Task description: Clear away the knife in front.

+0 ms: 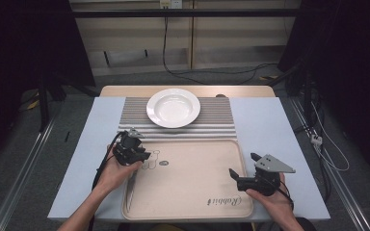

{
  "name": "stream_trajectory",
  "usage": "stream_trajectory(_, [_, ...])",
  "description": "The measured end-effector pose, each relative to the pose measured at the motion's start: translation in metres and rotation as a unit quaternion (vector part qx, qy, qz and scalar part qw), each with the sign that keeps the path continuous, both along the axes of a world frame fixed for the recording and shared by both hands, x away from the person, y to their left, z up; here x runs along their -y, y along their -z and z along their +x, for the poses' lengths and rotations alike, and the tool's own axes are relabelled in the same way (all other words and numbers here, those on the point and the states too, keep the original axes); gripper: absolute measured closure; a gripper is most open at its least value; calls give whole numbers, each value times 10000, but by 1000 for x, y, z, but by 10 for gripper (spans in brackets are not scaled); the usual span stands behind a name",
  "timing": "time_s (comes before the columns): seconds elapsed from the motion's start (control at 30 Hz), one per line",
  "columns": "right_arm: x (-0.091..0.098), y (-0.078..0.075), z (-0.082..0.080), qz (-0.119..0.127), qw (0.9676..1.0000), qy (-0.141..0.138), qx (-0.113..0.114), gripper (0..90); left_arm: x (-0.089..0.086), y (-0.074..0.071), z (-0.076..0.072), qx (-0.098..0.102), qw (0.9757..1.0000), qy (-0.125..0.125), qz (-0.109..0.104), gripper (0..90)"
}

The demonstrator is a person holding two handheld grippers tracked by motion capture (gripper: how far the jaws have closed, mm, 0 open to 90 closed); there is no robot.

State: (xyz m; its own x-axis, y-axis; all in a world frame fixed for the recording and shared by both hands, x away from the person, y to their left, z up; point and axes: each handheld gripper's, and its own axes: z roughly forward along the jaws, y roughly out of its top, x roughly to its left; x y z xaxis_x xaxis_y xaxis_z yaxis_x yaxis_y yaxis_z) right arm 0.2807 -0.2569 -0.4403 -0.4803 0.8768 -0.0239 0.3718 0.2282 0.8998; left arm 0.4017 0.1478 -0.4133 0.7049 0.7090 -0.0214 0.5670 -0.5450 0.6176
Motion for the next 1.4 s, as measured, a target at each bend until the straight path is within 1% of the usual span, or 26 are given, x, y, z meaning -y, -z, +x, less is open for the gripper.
stream_trajectory(0.03, [0,0,0,-3,10000,-2,-4,57,0,-1,-1,89,9999,-71,-63,543])
stream_trajectory(0.1, [0,0,0,-2,10000,1,-5,57,-2,-3,0,150,9998,-53,-89,425])
stream_trajectory(0.2, [0,0,0,0,10000,11,-4,57,-1,-3,0,221,9997,-90,-108,316])
stream_trajectory(0.23, [0,0,0,-2,10000,11,-1,57,-1,-3,0,212,9997,-82,-107,275])
stream_trajectory(0.27, [0,0,0,-3,10000,6,4,57,0,-3,0,192,9998,-77,-74,228])
stream_trajectory(0.33, [0,0,0,-5,10000,4,-1,57,5,-2,-1,181,9998,-37,82,162])
stream_trajectory(0.37, [0,0,0,-8,10000,12,0,57,6,-3,-1,198,9998,32,64,119])
stream_trajectory(0.43, [0,0,0,-9,10000,27,4,58,9,-4,-3,264,9996,45,22,69])
stream_trajectory(0.47, [0,0,0,-12,10000,28,8,57,10,-6,-5,320,9994,96,82,62])
stream_trajectory(0.53, [0,0,0,-7,10000,30,13,57,11,-11,-8,457,9989,81,115,66])
stream_trajectory(0.63, [0,0,0,-6,10000,39,9,58,10,-19,-13,703,9975,119,0,67])
stream_trajectory(0.67, [0,0,0,-17,10000,45,14,58,9,-20,-15,736,9972,153,-43,67])
stream_trajectory(0.73, [0,0,1,-15,10000,54,0,57,7,-22,-17,731,9972,164,-48,64])
stream_trajectory(0.8, [0,0,1,-24,10000,61,6,57,4,-23,-20,731,9971,178,-117,63])
stream_trajectory(0.87, [0,0,1,-17,10000,66,1,57,2,-25,-21,773,9969,86,-115,63])
stream_trajectory(0.9, [0,0,1,-17,10000,66,3,57,1,-26,-22,834,9964,0,-164,63])
stream_trajectory(0.97, [0,0,1,-15,10000,62,2,57,-3,-28,-25,1049,9941,-174,-207,63])
stream_trajectory(1.0, [0,0,1,-18,10000,66,6,57,-4,-30,-26,1100,9935,-231,-195,62])
stream_trajectory(1.03, [0,0,0,-16,10000,64,6,57,-6,-30,-27,1190,9923,-265,-239,58])
stream_trajectory(1.1, [0,0,1,-18,10000,63,11,57,-9,-31,-29,1209,9916,-290,-365,57])
stream_trajectory(1.17, [0,0,0,-15,10000,66,5,57,-13,-31,-32,1257,9907,-283,-428,61])
stream_trajectory(1.2, [0,0,0,-15,10000,64,7,57,-16,-31,-34,1247,9908,-261,-460,59])
stream_trajectory(1.23, [0,0,0,-14,10000,61,5,57,-19,-30,-35,1222,9911,-237,-468,59])
stream_trajectory(1.3, [0,0,0,-15,10000,57,12,57,-24,-28,-37,1158,9916,-308,-488,60])
stream_trajectory(1.37, [0,0,0,-11,10000,61,-3,57,-30,-26,-40,1241,9904,-406,-447,59])
stream_trajectory(1.4, [0,0,0,-16,10000,58,-8,58,-32,-24,-41,1246,9902,-428,-472,54])
